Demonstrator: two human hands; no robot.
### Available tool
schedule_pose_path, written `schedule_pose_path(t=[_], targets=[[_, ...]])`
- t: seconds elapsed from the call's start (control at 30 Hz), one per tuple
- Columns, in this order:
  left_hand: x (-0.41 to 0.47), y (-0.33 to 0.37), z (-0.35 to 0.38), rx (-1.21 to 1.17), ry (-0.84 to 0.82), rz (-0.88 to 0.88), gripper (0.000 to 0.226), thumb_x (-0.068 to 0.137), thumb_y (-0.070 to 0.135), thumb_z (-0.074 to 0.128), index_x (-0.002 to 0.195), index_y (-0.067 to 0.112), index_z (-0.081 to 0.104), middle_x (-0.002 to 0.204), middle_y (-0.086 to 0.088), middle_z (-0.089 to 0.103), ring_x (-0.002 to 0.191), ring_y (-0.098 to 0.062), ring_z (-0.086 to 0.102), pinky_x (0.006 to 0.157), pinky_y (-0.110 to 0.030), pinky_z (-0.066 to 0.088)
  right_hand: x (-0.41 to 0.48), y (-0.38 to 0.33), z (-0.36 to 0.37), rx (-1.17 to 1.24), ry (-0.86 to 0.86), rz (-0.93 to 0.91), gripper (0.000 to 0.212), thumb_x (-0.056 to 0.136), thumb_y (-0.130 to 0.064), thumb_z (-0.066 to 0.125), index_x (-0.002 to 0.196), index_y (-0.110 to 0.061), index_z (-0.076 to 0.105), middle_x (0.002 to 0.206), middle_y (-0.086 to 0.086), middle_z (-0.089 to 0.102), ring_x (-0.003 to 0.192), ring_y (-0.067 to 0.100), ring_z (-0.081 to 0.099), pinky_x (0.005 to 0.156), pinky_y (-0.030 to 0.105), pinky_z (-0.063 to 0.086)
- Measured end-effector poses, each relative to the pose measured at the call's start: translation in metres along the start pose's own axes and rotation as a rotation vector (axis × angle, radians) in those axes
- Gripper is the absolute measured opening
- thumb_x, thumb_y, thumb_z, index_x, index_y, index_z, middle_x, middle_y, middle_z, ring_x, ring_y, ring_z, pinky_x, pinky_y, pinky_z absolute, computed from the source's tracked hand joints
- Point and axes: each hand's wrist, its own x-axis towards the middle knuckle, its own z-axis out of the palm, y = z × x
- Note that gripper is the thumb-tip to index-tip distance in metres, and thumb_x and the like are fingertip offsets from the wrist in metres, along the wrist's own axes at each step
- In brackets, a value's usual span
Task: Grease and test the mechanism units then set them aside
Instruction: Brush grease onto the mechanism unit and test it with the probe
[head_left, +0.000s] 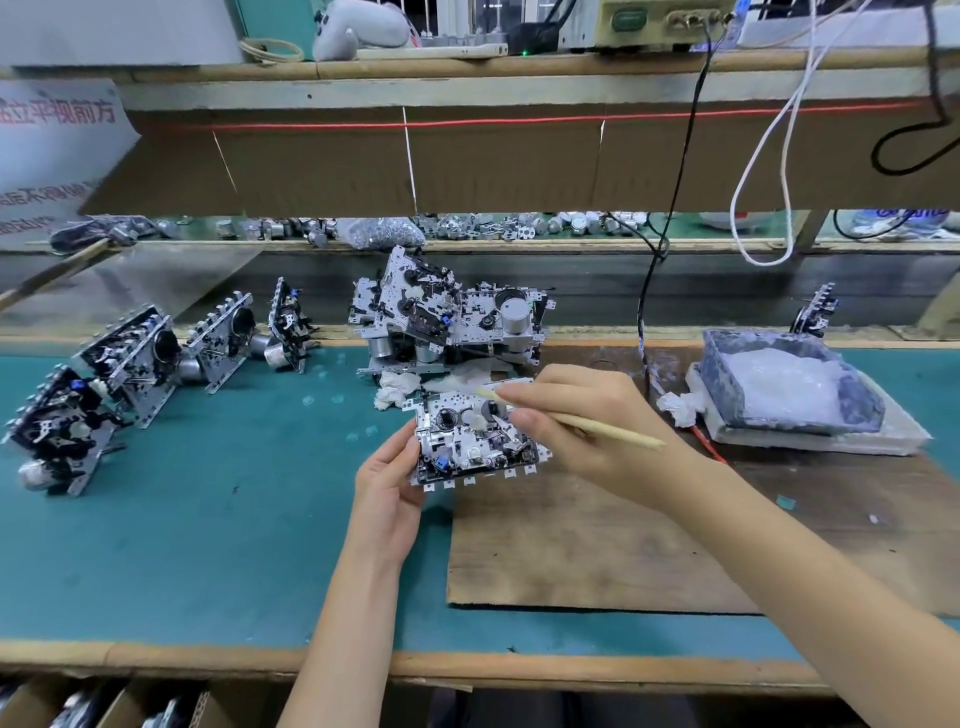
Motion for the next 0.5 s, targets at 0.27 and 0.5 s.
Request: schedule_pose_path(t=[0.27,0.5], targets=[[0.0,0.0006,0.0019,0.001,0.026,-0.012,0.024,0.094,0.001,0.043,0.105,0.01,0.062,0.083,0.0,0.075,0.07,-0.009,0.07,0.062,-0.021,0.057,-0.0056,-0.01,-0.0029,0.036,-0.016,0.039,0.032,0.088,-0.022,0.053,0.076,0.002,0.069,0.062,0.006,0.063,0.055,0.009,0.05,0.052,0.021,0.042],[-0.0004,0.0008,0.0007,0.011,0.035,-0.02,0.024,0.093,0.002,0.045,0.107,0.012,0.062,0.084,0.0,0.074,0.071,-0.01,0.069,0.064,-0.024,0.056,-0.0064,-0.009,-0.0029,0.03,-0.047,0.044,0.038,0.089,-0.026,0.046,0.074,0.002,0.068,0.061,0.006,0.061,0.052,0.017,0.054,0.051,0.03,0.044]])
